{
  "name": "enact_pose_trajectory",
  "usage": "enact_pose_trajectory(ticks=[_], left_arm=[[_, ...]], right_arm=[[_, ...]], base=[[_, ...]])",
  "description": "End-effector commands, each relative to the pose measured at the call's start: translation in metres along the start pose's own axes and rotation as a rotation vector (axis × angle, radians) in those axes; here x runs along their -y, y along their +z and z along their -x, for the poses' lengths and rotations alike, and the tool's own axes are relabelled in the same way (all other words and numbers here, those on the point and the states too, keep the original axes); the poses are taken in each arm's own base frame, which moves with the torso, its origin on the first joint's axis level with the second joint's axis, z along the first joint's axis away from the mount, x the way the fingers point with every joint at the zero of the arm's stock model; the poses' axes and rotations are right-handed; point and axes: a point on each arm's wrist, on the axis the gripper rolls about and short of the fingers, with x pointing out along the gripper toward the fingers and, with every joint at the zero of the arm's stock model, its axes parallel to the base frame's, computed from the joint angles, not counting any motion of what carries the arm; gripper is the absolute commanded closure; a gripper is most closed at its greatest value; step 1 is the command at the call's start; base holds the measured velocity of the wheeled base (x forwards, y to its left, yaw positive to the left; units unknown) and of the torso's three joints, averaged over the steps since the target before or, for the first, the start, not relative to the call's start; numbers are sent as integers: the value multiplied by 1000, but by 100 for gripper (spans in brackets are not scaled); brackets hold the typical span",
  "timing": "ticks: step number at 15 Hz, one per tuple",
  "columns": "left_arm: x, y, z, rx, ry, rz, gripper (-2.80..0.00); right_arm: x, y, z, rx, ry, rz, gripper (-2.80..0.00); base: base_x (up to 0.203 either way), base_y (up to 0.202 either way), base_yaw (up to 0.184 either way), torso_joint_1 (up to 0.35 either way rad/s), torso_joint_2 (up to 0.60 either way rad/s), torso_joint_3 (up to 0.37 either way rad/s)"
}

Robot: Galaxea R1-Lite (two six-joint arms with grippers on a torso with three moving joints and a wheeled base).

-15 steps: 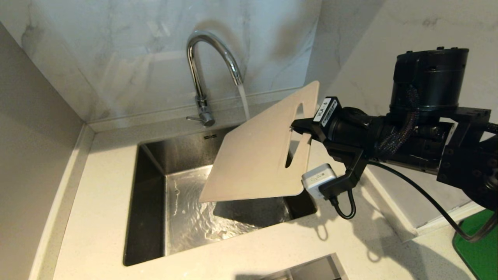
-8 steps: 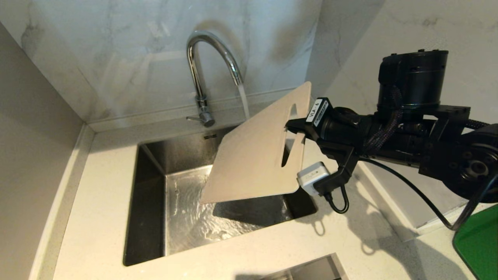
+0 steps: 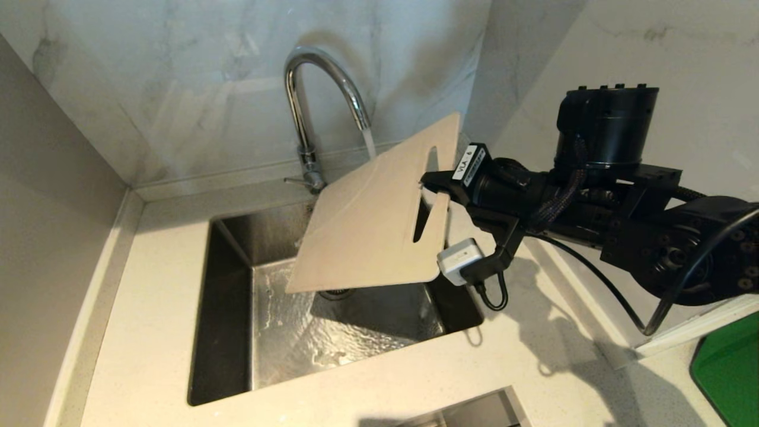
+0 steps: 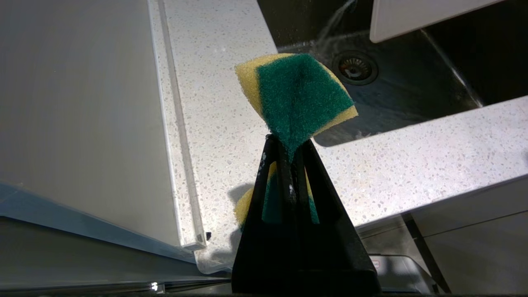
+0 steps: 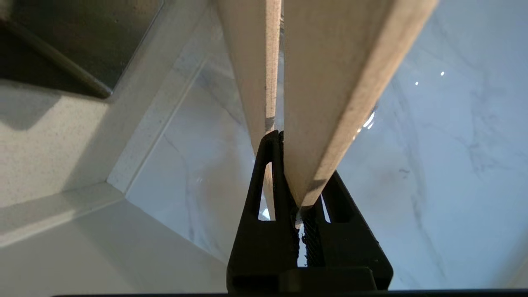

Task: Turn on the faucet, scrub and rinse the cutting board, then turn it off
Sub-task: Scrub the cutting board underwater

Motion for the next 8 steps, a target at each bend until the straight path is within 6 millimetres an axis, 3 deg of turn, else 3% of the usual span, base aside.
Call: enact_pose_trajectory(ticks=[1, 8], left_arm=[[0, 0, 0, 0, 1, 1, 0], [0, 0, 0, 0, 1, 1, 0]], right_arm=[[-7, 3, -7, 24, 7, 6, 0], [-8, 5, -7, 33, 8, 4, 0]], base=[[0, 0, 0, 0, 0, 0], [0, 0, 0, 0, 0, 0]])
